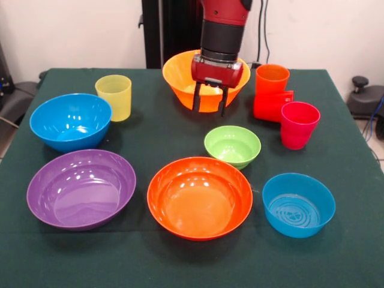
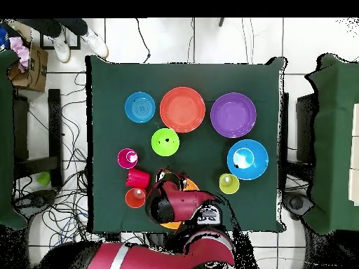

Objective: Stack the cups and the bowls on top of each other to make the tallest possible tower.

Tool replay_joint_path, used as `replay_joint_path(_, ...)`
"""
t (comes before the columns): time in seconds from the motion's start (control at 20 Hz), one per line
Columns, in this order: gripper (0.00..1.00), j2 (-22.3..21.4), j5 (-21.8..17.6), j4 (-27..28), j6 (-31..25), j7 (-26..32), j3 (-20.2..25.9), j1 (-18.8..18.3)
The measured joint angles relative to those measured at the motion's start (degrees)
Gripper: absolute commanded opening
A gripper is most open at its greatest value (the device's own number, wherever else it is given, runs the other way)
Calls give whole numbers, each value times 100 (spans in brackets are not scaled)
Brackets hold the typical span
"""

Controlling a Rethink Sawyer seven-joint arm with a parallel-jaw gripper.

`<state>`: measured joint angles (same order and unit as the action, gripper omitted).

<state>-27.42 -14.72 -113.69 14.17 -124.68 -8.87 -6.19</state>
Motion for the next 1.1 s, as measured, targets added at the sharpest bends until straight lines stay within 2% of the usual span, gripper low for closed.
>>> replay_joint_path(0.15, 100, -79, -254, 1, -307, 0, 227, -254)
replay_joint_path(0.3, 100, -282, -558, -3, -1116, 0, 620, -762)
replay_joint_path(0.4, 100, -434, -598, -2, -1561, 0, 754, -959)
replay_joint_path(0.45, 100, -633, -602, -2, -1971, 0, 861, -1122)
replay_joint_path(0.65, 100, -1262, -607, -7, -2778, 0, 1135, -1453)
replay_joint_path(0.85, 100, -1867, -608, -9, -3314, 0, 1462, -1745)
replay_joint_path(1.1, 100, -2421, -589, -15, -3528, 0, 1775, -1944)
